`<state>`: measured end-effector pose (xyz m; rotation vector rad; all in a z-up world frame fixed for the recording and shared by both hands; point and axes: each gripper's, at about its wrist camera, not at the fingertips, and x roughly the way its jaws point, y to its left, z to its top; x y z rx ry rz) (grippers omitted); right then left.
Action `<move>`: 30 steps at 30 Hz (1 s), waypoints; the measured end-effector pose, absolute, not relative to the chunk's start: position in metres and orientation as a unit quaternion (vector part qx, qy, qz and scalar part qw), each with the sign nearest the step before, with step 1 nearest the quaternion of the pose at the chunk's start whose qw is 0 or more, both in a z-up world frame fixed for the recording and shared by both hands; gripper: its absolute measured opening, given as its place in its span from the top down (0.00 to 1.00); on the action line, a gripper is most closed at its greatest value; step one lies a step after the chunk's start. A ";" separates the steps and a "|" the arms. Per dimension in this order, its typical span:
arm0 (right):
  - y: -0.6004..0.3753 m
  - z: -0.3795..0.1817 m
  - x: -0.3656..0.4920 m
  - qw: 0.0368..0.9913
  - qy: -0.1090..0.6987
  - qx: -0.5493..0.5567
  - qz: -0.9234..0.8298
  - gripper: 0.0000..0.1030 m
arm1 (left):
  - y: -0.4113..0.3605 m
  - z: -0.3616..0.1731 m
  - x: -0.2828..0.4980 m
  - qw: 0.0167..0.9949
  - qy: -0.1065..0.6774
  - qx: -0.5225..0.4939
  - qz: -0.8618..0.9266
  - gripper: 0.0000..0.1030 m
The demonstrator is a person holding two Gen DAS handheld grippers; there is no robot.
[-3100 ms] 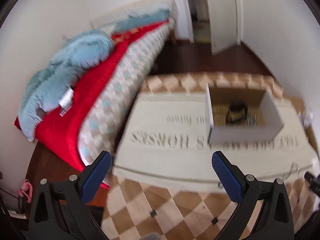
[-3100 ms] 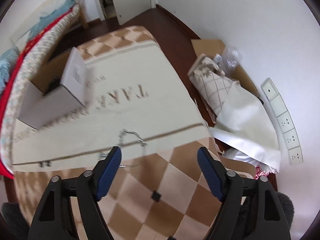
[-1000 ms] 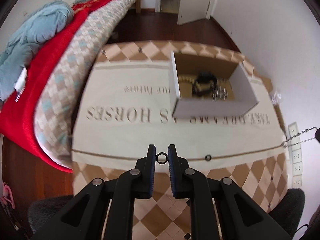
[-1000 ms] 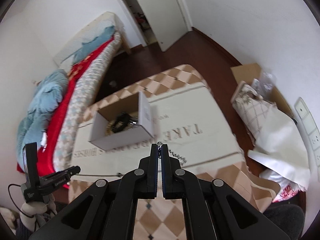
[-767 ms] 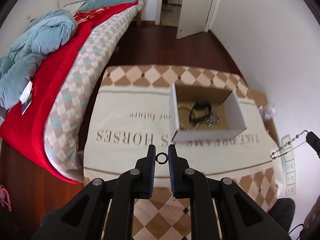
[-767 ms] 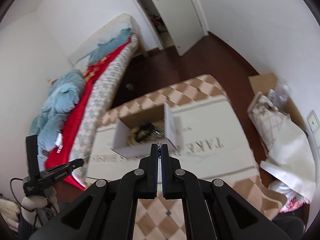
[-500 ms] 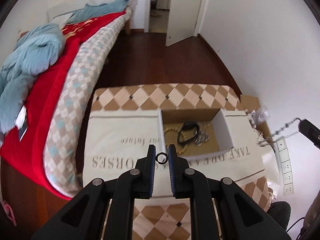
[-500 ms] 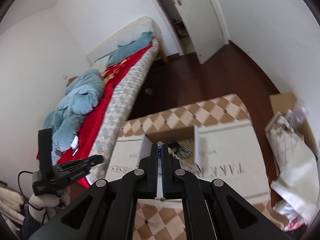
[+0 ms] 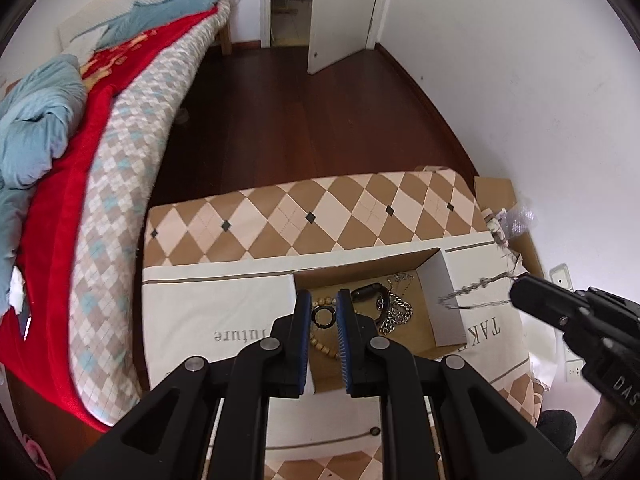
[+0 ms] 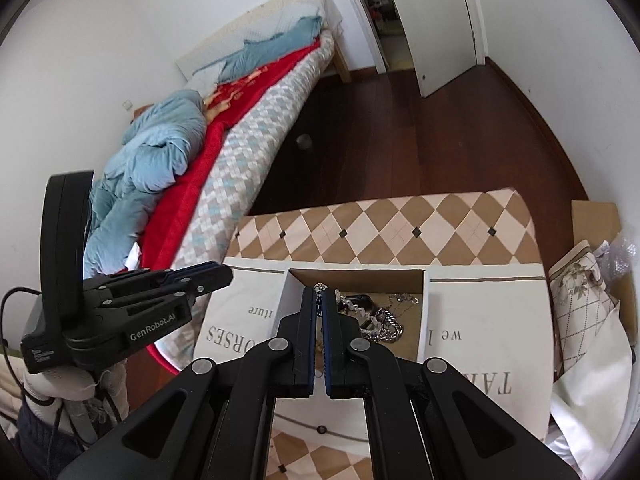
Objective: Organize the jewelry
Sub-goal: 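Lower the ring and beaded chain into the white box and open both tools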
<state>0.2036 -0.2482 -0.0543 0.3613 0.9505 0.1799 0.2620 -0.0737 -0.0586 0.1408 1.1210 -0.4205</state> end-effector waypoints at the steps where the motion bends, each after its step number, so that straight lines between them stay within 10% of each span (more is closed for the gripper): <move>1: -0.248 -0.058 0.208 0.867 0.459 0.174 0.086 0.97 | -0.076 -0.063 0.265 0.820 0.532 0.067 -0.199 0.90; 17: -0.269 -0.128 0.258 0.810 0.557 0.167 0.074 0.95 | -0.092 -0.130 0.297 0.781 0.597 0.062 -0.173 0.81; 19: -0.271 -0.132 0.259 0.808 0.566 0.154 0.062 0.81 | -0.092 -0.125 0.296 0.791 0.585 0.076 -0.162 0.63; 21: -0.273 -0.132 0.256 0.812 0.566 0.137 0.042 0.44 | -0.089 -0.117 0.294 0.809 0.564 0.082 -0.146 0.39; 25: -0.272 -0.128 0.245 0.829 0.553 0.083 -0.018 0.19 | -0.080 -0.105 0.287 0.839 0.523 0.106 -0.105 0.03; 27: -0.270 -0.131 0.238 0.830 0.552 0.060 -0.047 0.00 | -0.075 -0.105 0.281 0.846 0.514 0.112 -0.088 0.00; 30: -0.263 -0.141 0.227 0.830 0.551 0.033 -0.081 0.00 | -0.069 -0.110 0.268 0.853 0.501 0.126 -0.075 0.00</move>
